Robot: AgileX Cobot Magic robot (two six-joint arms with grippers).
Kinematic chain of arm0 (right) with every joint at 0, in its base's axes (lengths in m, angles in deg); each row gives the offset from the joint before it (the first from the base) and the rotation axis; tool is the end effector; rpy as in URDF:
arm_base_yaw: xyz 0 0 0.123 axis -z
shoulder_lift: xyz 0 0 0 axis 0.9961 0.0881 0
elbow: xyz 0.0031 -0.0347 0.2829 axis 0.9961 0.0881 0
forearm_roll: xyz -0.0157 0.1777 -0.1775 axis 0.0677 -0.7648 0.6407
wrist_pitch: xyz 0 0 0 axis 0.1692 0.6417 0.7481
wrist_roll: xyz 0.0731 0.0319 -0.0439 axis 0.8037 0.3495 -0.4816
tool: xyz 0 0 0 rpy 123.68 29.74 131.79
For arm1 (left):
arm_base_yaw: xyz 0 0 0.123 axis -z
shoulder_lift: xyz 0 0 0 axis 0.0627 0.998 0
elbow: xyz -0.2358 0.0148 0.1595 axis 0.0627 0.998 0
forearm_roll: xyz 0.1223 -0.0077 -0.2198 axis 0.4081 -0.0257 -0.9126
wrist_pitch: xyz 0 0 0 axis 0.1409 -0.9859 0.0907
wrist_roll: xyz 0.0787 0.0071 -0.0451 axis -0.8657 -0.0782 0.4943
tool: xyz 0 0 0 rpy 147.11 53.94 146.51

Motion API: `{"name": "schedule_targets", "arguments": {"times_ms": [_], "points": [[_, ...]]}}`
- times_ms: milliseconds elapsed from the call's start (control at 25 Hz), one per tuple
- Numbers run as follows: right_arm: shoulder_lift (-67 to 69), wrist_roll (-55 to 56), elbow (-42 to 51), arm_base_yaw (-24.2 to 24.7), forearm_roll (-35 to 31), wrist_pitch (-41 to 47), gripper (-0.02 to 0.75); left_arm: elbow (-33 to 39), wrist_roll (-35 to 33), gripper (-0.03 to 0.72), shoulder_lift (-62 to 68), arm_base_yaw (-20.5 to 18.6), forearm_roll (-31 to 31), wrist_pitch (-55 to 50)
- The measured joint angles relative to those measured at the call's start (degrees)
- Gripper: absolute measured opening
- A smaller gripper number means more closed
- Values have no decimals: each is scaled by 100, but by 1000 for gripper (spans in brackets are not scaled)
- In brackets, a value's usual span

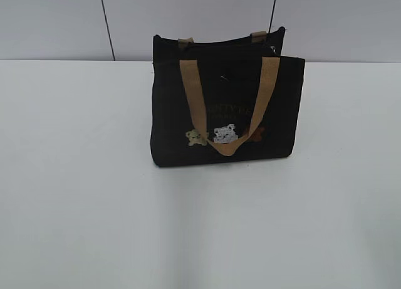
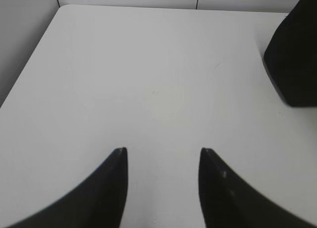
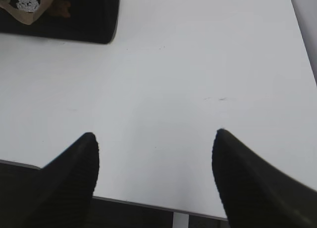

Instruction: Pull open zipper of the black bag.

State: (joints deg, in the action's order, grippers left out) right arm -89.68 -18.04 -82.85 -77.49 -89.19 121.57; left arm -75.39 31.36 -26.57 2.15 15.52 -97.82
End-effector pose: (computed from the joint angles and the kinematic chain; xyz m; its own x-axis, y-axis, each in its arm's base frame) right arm -0.0032 0.0178 0.2673 -0.4699 -0.2032 -0.8590 -0.1657 0.9761 -0.1403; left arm -0.0103 0.0048 0.2868 -0.4237 -0.0011 -0.9058 0.0443 0.9988 -0.0219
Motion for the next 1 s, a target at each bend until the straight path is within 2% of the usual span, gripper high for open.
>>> {"name": "schedule_targets", "arguments": {"times_ms": [400,1000], "points": [[0,0,0,0,0,0,540,0,0,354,0,-299,-53,0],[0,5,0,0,-5,0,540,0,0,354,0,-306,-72,0]]}}
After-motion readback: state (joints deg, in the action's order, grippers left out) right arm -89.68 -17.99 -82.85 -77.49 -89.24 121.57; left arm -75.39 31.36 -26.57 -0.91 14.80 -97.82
